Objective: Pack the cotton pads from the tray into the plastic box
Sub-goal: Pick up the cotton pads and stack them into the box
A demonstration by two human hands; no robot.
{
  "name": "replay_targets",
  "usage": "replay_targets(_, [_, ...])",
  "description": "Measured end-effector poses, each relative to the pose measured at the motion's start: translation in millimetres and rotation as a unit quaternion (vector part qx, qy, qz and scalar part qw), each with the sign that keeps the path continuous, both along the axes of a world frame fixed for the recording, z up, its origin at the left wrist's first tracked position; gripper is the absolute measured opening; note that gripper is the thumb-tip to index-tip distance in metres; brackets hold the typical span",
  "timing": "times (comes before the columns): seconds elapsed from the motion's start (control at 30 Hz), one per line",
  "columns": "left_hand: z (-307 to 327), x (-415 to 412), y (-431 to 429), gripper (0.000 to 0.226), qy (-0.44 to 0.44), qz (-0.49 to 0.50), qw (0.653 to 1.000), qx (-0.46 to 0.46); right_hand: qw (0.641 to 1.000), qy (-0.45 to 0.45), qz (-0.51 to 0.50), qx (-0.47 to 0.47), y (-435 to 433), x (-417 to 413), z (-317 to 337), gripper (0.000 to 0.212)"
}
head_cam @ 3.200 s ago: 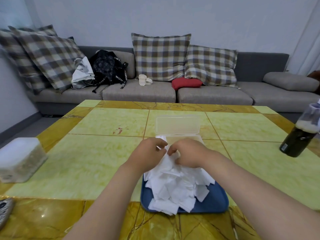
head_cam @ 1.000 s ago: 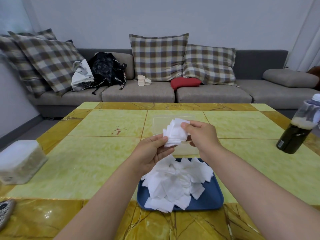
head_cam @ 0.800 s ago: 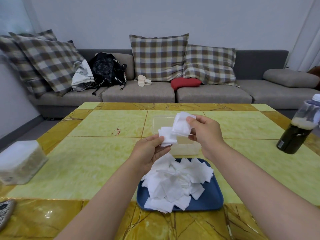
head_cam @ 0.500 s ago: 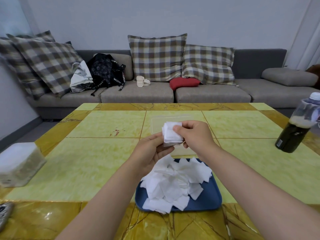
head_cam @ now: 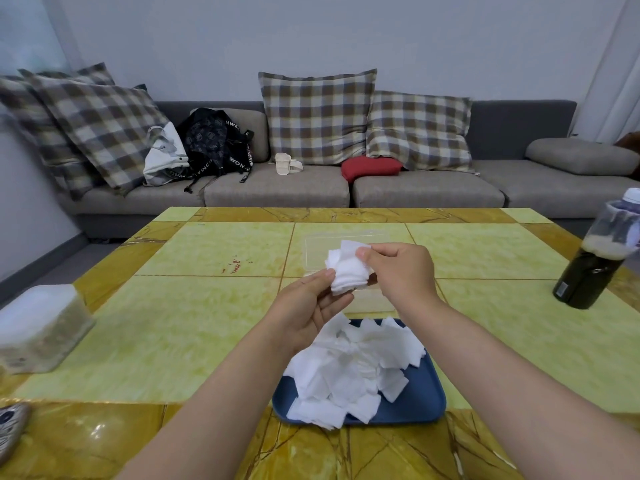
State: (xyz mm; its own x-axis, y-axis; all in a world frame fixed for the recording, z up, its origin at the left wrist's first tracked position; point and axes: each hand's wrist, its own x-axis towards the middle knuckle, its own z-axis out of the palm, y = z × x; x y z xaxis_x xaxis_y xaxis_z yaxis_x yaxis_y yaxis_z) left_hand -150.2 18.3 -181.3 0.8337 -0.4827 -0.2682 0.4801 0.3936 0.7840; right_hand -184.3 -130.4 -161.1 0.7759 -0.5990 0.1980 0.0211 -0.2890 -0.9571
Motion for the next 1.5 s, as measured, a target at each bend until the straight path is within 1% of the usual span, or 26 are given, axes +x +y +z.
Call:
replay_targets(0.1, [-4,3,0,0.020,0.005,0.030,0.999,0.014,1.000,-0.024,-0.018,0.003,-4,-3,9,0.017])
replay_targets(0.13, [-5,4,1,0.019,0.000,0.040,0.999,0.019,1.000,-0.025,0.005,0.007,-7,-5,13,0.018])
replay_targets(0.2, [-5,6,3,0.018,-0.022,0.041,0.998,0.033,0.997,-0.006,0.082,0.009,-8,-9,18,0.016])
replay_targets(0.27, [-4,5,4,0.020,-0.042,0.018,0.998,0.040,0.991,0.022,0.129,-0.019,-6,-12,18,0.013])
replay_targets(0.43, [0,0,2,0.022,-0.077,-0.018,0.996,0.044,0.992,0.038,0.091,-0.074,-7,-7,13,0.011])
replay_targets(0.53, [3,-3,2,0.029,-0.087,-0.040,0.995,0.039,0.989,0.043,0.077,-0.121,-9,-5,11,0.011])
replay_targets(0.6, [3,-3,2,0.033,-0.094,-0.040,0.993,0.055,0.983,0.049,0.082,-0.160,-10,-6,11,0.010])
replay_targets(0.63, [3,-2,2,0.029,-0.099,-0.034,0.992,0.070,0.980,0.048,0.084,-0.173,-9,-7,11,0.010])
replay_targets(0.67, [2,-2,2,0.023,-0.100,-0.023,0.991,0.081,0.980,0.047,0.080,-0.178,-8,-7,11,0.014])
replay_targets(0.73, [0,-1,2,0.015,-0.097,-0.006,0.991,0.090,0.982,0.076,0.074,-0.153,-7,-6,10,0.039])
replay_targets(0.77, [-1,-1,2,0.014,-0.097,-0.003,0.991,0.089,0.983,0.109,0.085,-0.118,-7,-6,10,0.052])
replay_targets(0.8, [0,-1,3,0.016,-0.099,-0.003,0.991,0.088,0.982,0.138,0.108,-0.069,-6,-6,9,0.059])
replay_targets(0.83, [0,0,3,0.017,-0.101,-0.004,0.991,0.086,0.977,0.158,0.138,-0.024,-5,-7,9,0.054])
replay_targets(0.87, [1,0,4,0.020,-0.101,-0.007,0.991,0.082,0.973,0.166,0.162,0.003,-4,-8,9,0.042])
replay_targets(0.93, [2,0,4,0.026,-0.087,-0.010,0.994,0.070,0.972,0.153,0.180,0.015,-4,-10,8,0.021])
replay_targets(0.97, [3,0,5,0.028,-0.079,-0.010,0.995,0.067,0.974,0.140,0.180,0.021,-4,-10,7,0.016])
replay_targets(1.03, [3,2,6,0.028,-0.069,-0.014,0.995,0.068,0.977,0.119,0.175,0.040,-5,-9,5,0.016])
replay_targets(1.17, [0,4,7,0.028,-0.044,-0.006,0.997,0.064,0.977,0.106,0.161,0.091,-5,-6,0,0.020])
replay_targets(1.3, [-4,7,6,0.028,-0.045,0.037,0.996,0.072,0.980,0.074,0.134,0.131,-8,-2,2,0.007])
replay_targets(1.33, [-4,7,6,0.028,-0.054,0.040,0.995,0.074,0.977,0.073,0.144,0.142,-8,-2,3,0.011])
replay_targets(1.37, [-4,7,6,0.029,-0.065,0.040,0.994,0.075,0.972,0.082,0.162,0.148,-8,-3,5,0.020])
replay_targets(1.4, [-4,6,7,0.029,-0.076,0.038,0.994,0.074,0.969,0.101,0.178,0.141,-7,-3,5,0.030])
replay_targets(1.43, [-3,6,7,0.029,-0.085,0.036,0.993,0.076,0.967,0.120,0.187,0.123,-6,-4,4,0.034])
replay_targets(1.5, [-2,5,6,0.029,-0.095,0.027,0.991,0.087,0.969,0.136,0.185,0.093,-4,-5,3,0.030])
